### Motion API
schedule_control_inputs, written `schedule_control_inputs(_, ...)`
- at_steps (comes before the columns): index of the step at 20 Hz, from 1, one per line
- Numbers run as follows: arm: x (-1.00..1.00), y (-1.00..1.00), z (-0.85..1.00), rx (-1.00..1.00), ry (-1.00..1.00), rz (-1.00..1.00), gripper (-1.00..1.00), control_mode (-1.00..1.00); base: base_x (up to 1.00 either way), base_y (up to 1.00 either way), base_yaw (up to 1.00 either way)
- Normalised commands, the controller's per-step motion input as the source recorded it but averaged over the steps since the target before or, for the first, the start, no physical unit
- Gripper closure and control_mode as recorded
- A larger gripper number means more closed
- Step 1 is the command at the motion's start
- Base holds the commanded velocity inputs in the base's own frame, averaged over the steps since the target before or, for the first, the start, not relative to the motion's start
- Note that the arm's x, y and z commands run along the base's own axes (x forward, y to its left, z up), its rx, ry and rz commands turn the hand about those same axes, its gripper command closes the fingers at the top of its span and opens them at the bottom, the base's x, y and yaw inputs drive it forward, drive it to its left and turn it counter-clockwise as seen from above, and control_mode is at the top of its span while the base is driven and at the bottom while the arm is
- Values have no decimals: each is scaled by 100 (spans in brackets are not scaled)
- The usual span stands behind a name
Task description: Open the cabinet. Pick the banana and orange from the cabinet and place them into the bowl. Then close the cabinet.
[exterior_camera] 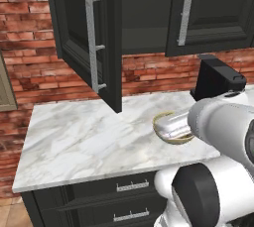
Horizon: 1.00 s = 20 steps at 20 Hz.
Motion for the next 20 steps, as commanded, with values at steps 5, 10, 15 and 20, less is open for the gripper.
schedule_control_inputs(5, -30, 79, 0, 0, -8, 1, -100, -100, 0, 0, 0)
schedule_control_inputs(10, -8, 68, 0, 7, -11, 0, -100, -100, 0, 0, 0)
schedule_control_inputs(15, -1, 47, 0, 11, -15, 0, -100, -100, 0, 0, 0)
schedule_control_inputs(20, -18, 15, 0, 12, -33, 0, -100, -100, 0, 0, 0)
